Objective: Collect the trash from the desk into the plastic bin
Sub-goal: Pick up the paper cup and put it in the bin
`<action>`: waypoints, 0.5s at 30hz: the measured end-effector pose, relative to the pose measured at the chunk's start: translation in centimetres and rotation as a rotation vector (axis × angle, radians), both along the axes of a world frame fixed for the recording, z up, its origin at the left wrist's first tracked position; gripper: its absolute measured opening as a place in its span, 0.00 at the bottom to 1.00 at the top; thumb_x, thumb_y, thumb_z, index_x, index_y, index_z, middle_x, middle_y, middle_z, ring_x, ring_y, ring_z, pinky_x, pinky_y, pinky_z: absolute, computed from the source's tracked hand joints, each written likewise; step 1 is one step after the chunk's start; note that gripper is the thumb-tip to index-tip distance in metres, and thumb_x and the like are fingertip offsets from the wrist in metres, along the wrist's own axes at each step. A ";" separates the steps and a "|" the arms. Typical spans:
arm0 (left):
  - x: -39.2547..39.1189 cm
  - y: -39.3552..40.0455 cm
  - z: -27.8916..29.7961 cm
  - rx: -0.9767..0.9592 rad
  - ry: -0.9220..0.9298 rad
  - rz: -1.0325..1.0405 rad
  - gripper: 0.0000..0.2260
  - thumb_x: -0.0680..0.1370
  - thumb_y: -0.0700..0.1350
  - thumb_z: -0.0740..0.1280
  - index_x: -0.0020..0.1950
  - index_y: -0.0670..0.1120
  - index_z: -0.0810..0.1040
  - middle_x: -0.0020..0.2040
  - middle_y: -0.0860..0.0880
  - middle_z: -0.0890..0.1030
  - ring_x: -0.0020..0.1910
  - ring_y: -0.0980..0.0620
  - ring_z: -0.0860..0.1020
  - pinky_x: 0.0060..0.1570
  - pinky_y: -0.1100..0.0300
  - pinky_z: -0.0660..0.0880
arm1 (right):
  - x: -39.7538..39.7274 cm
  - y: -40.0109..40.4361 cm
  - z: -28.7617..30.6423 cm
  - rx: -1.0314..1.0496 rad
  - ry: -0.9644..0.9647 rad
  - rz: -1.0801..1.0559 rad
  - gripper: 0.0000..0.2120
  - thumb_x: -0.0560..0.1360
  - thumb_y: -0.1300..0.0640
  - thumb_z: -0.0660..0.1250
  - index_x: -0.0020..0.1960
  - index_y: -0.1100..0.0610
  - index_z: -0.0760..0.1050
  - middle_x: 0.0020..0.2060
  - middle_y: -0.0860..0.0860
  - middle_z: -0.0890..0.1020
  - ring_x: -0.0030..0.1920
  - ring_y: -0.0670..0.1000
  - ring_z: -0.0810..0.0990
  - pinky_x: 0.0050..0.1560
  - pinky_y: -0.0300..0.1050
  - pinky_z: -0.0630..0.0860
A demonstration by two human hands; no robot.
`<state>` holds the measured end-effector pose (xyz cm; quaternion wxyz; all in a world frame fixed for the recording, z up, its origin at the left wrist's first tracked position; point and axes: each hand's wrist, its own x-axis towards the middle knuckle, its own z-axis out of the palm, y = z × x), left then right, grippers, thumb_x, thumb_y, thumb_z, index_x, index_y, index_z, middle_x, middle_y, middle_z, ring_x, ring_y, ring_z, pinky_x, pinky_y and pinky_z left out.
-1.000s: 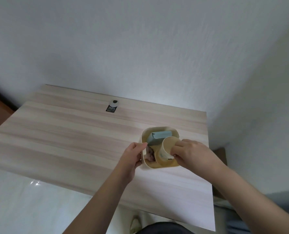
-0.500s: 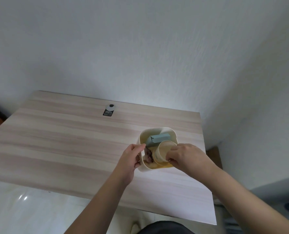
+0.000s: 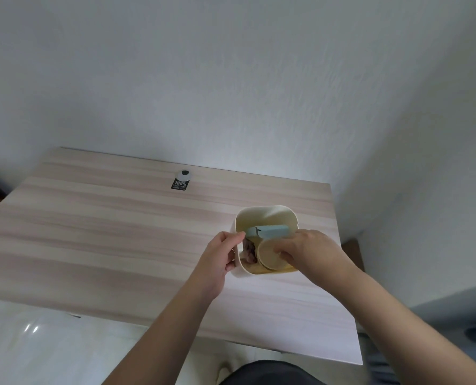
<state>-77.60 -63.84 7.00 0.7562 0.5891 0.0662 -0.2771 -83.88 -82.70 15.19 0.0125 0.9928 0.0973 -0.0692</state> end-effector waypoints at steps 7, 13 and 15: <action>0.7 2.1 -0.4 0.015 0.034 0.027 0.16 0.67 0.54 0.73 0.38 0.47 0.69 0.25 0.55 0.67 0.25 0.57 0.68 0.37 0.58 0.69 | -1.7 -1.6 1.4 0.345 -0.395 -0.129 0.03 0.74 0.59 0.70 0.47 0.55 0.82 0.37 0.50 0.83 0.36 0.53 0.82 0.35 0.47 0.78; 0.9 3.1 -0.4 0.031 0.022 0.013 0.15 0.67 0.53 0.72 0.39 0.46 0.69 0.26 0.54 0.66 0.27 0.55 0.66 0.40 0.54 0.65 | -3.0 -5.1 -1.4 0.679 -0.222 -0.373 0.12 0.77 0.59 0.67 0.57 0.45 0.78 0.48 0.41 0.82 0.46 0.40 0.80 0.46 0.29 0.74; 1.0 3.3 -0.4 0.040 0.004 -0.010 0.16 0.67 0.54 0.72 0.40 0.46 0.70 0.26 0.54 0.65 0.28 0.54 0.65 0.39 0.55 0.65 | -3.6 -5.8 -2.4 0.705 -0.146 -0.416 0.17 0.76 0.56 0.69 0.60 0.39 0.73 0.51 0.39 0.81 0.49 0.36 0.78 0.47 0.25 0.72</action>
